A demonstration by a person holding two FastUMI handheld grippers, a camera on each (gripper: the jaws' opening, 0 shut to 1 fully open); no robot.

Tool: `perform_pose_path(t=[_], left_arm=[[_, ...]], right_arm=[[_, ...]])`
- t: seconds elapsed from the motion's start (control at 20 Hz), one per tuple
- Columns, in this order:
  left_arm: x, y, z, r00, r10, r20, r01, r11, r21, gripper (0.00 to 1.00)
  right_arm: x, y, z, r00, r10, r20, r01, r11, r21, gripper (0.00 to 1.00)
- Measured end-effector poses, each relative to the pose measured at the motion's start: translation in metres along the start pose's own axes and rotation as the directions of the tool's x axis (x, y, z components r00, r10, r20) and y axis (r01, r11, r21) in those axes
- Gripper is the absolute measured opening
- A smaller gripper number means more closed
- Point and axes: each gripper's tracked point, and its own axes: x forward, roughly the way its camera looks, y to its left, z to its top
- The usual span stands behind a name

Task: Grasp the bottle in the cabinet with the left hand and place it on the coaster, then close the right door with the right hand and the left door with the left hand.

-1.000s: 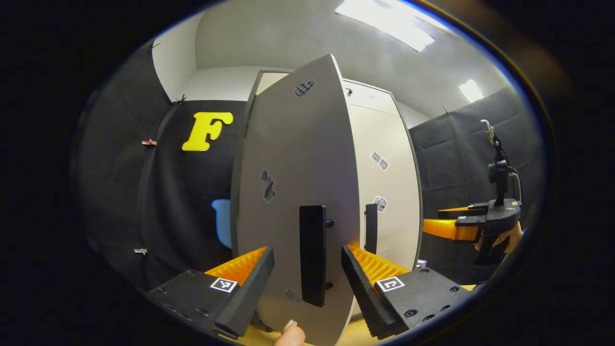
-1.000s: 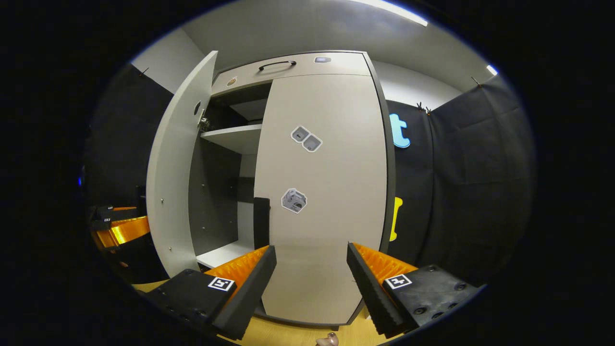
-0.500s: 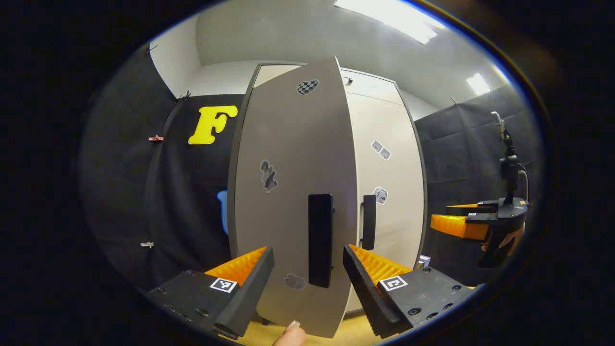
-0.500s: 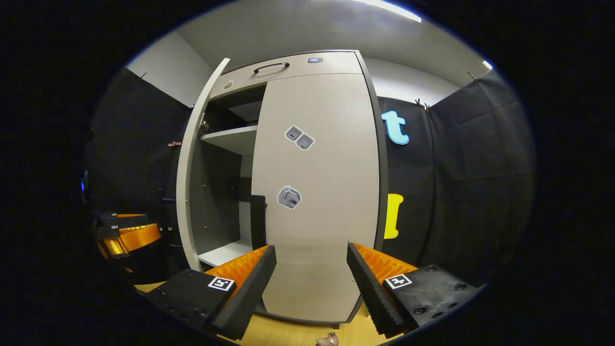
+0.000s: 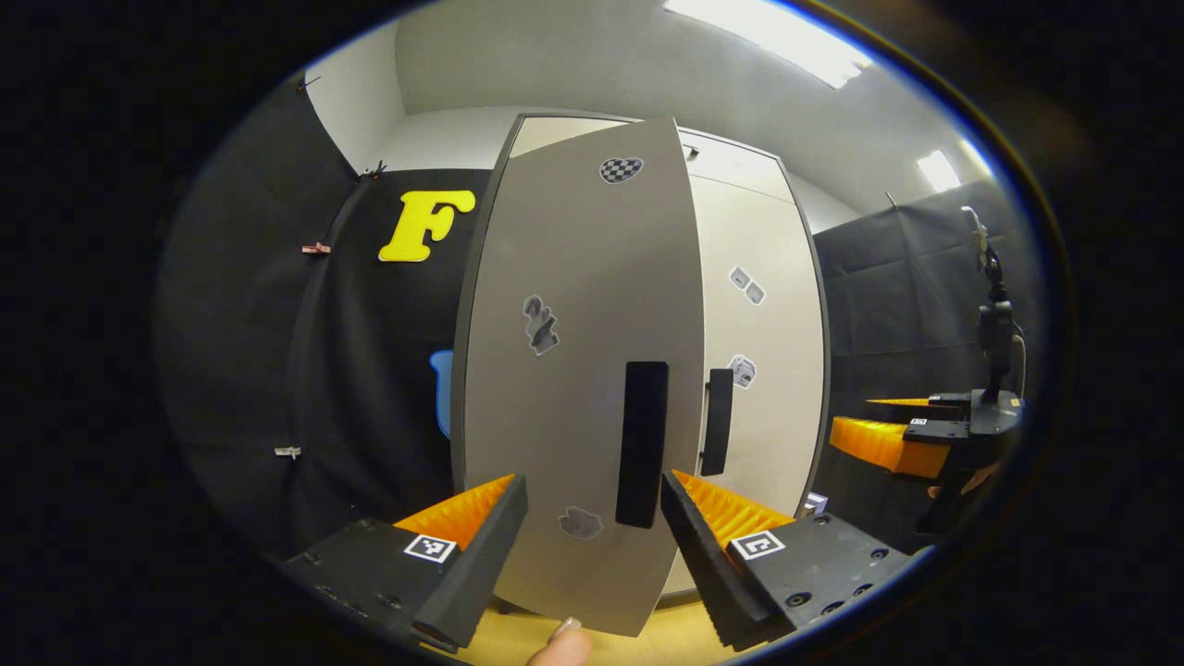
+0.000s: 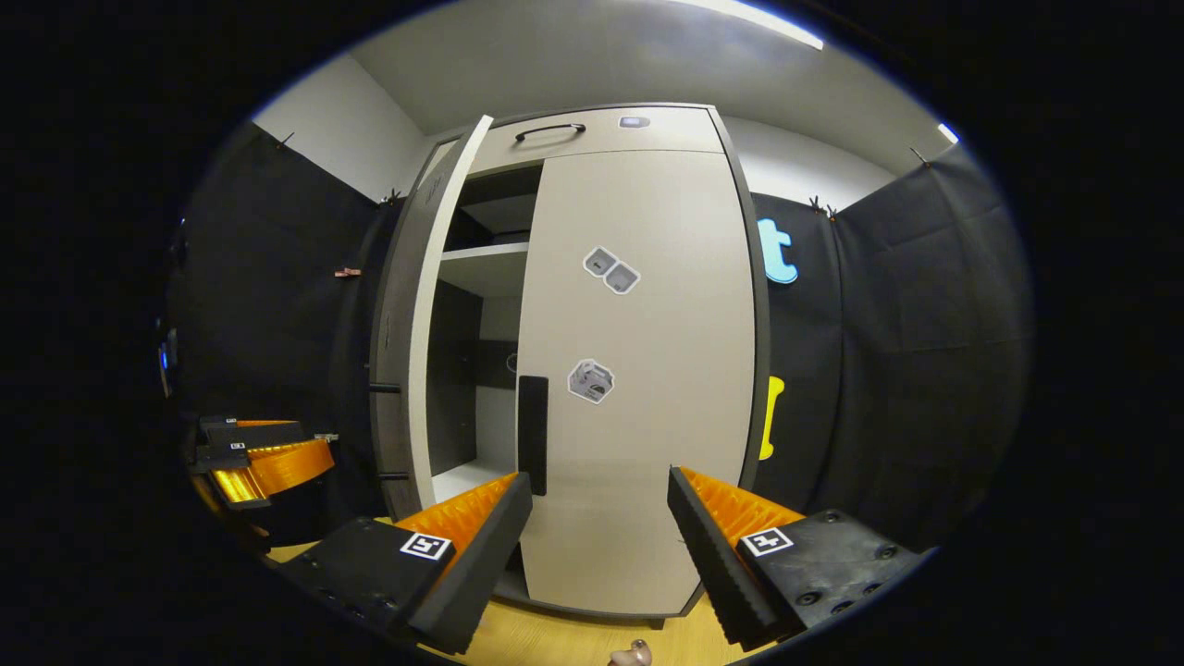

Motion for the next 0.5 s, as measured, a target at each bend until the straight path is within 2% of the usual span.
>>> perform_pose_path(t=[0.5], left_arm=[[0.006,-0.009,-0.01,0.998,-0.061,-0.018,0.062,0.998,0.018,0.92]], right_arm=[[-0.013,0.009,0.002,0.998,-0.057,0.003,0.057,0.998,-0.023,0.97]])
